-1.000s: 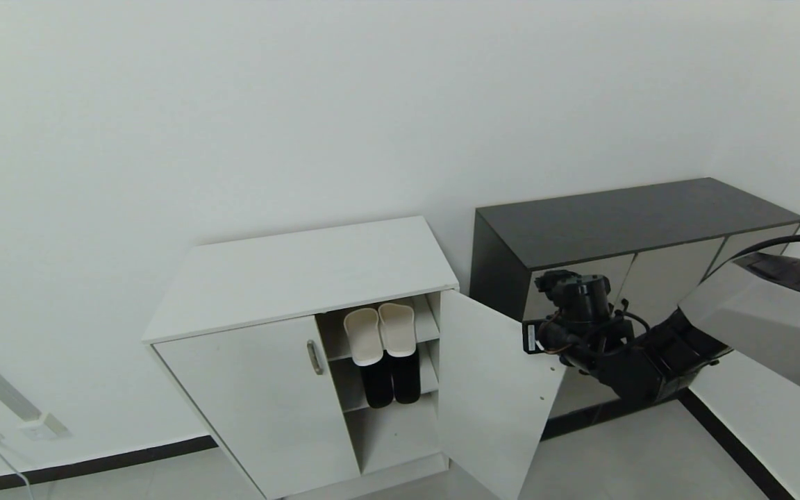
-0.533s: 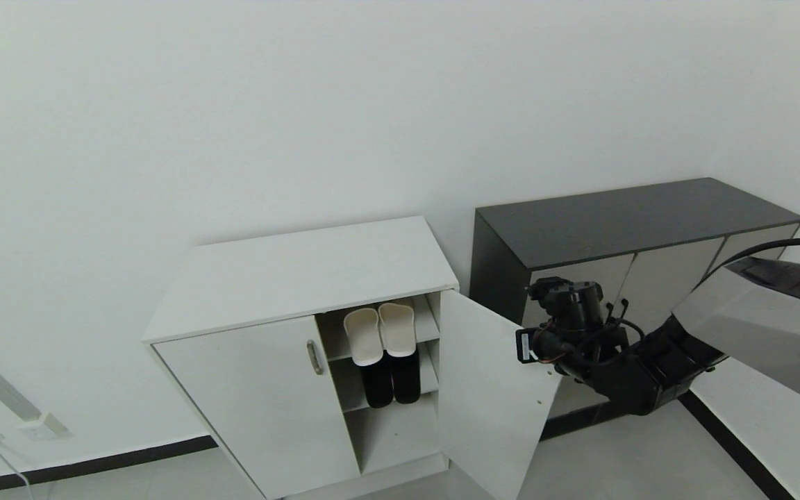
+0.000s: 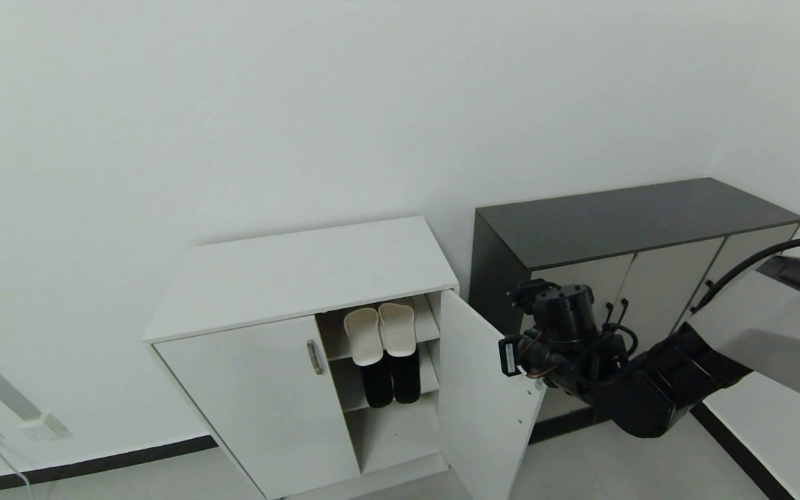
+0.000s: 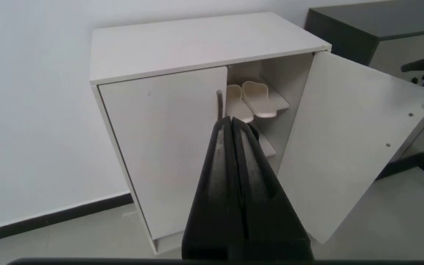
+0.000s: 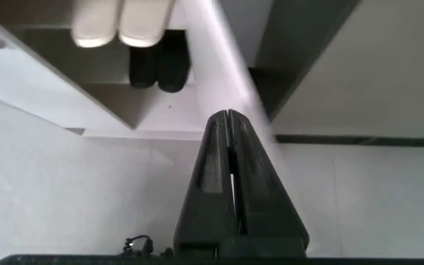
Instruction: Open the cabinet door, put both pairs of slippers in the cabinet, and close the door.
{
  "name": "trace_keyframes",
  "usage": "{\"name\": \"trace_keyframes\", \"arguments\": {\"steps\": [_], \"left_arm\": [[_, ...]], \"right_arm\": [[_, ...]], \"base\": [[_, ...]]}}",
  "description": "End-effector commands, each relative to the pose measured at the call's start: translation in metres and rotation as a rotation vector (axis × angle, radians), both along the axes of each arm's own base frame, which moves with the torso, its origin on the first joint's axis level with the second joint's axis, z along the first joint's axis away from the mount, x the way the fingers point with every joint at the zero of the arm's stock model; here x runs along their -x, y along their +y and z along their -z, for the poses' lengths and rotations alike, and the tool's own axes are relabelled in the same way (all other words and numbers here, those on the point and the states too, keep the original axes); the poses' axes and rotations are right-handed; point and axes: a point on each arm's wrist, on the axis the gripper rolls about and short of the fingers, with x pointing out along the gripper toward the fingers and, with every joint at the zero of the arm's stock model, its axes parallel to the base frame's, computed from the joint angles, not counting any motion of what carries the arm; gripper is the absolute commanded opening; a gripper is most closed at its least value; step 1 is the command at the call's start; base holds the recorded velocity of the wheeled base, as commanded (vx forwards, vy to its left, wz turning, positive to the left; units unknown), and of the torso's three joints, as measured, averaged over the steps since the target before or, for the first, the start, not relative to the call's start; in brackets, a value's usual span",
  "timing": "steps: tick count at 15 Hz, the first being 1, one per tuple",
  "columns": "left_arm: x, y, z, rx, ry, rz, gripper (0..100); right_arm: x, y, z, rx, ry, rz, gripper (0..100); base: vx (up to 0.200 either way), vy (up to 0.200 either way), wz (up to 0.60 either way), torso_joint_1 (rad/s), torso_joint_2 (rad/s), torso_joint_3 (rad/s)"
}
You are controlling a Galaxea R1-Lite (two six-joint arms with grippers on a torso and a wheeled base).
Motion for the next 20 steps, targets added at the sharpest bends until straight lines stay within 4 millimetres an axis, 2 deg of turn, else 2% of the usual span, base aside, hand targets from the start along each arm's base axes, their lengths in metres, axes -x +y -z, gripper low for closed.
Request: {"name": "trace_keyframes", "arguments": {"steps": [1,3,7,9,13,17,20], "left_arm": [[0.0,0.0,0.0,0.002,0.0,0.0,0],[0.0,0.0,0.0,0.002,0.0,0.0,0],[0.0,0.0,0.0,0.002,0.0,0.0,0],[0.0,0.0,0.0,0.002,0.0,-0.003,0],[0.0,0.0,0.0,0.001,0.0,-0.017,0],[0.0,0.0,0.0,0.001,0.0,-0.017,0],[0.0,0.0,0.0,0.003,0.0,-0.017,0]], "right_arm": [[-0.009,-0.01,0.009,0.016,0.016,0.031,0],[-0.023,-0.017,0.025,0.028,0.039,0.062,0],[-0.02,-0.013,0.03,0.035,0.053,0.047,0],[-0.01,-0.002,0.03,0.032,0.049,0.01,0],[0.028,0.023,0.008,-0.005,-0.004,-0.105,0],[0.044,0.015,-0.003,0.013,-0.083,-0.171,0],[0.045,0.014,-0.007,-0.003,-0.117,-0.18,0]], "base": [[0.0,0.0,0.0,0.0,0.0,0.0],[0.0,0.0,0.0,0.0,0.0,0.0],[0.0,0.0,0.0,0.0,0.0,0.0],[0.0,0.0,0.0,0.0,0.0,0.0],[0.0,0.0,0.0,0.0,0.0,0.0],[0.0,0.0,0.0,0.0,0.0,0.0],[0.0,0.0,0.0,0.0,0.0,0.0]]}}
